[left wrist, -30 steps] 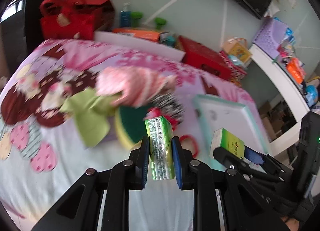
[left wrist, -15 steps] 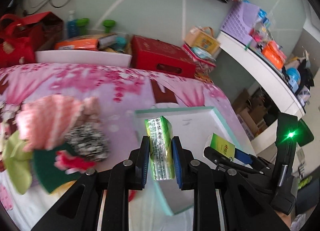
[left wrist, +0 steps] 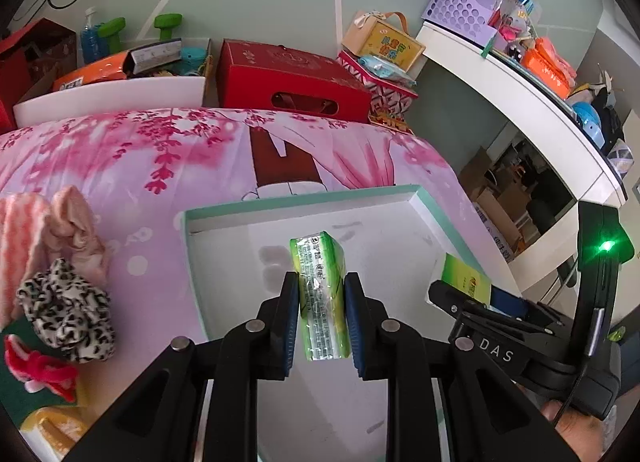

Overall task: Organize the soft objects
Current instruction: 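Carry both tissue packs over the tray and open both grippers, then move both tools back toward the pile of soft items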

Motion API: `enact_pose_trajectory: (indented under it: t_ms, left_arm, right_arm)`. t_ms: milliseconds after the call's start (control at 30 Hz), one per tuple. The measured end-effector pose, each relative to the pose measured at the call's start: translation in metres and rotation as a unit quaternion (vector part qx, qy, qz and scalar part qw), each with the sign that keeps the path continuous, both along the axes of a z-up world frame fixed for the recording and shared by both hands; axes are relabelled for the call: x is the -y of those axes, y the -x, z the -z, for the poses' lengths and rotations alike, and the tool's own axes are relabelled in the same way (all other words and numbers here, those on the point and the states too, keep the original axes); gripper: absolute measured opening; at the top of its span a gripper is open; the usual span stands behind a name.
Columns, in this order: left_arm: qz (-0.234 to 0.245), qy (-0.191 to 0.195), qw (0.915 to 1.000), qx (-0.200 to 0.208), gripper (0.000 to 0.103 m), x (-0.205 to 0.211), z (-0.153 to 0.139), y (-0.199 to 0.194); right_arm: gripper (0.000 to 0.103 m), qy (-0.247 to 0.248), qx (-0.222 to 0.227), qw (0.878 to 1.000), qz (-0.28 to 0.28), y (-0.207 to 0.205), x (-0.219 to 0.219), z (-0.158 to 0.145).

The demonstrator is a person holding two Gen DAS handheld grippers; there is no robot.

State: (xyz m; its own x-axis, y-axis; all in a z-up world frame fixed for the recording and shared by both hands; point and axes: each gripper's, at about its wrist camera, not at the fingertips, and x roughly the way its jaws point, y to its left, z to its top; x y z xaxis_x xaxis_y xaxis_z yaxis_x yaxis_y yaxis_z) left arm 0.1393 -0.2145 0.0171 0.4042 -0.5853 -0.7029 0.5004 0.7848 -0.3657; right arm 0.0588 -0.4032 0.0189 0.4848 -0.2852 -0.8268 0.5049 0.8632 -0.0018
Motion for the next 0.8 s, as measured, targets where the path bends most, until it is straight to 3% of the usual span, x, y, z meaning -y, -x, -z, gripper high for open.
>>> enact_pose_trajectory:
  t_ms: [467, 533, 700, 800]
  left_arm:
    - [-0.011, -0.008, 0.9999, 0.007, 0.024, 0.002, 0.010, -0.008]
    - [-0.015, -0.011, 0.9998, 0.006, 0.029, 0.001, 0.010, -0.009]
    - [-0.012, -0.017, 0.9997, 0.013, 0.064, 0.000, 0.006, -0.005]
    - [-0.016, -0.021, 0.9995, 0.019, 0.069, -0.004, 0.003, -0.003]
  right_arm:
    - [0.078, 0.004, -0.016, 1.000, -0.006, -0.020, 0.007, 0.011]
    - [0.079, 0.001, -0.013, 1.000, -0.006, -0.019, 0.008, 0.009]
    - [0.092, 0.001, -0.013, 1.000, -0.005, -0.016, 0.009, 0.005]
    - [0.097, 0.003, -0.007, 1.000, -0.008, -0.013, 0.009, 0.001]
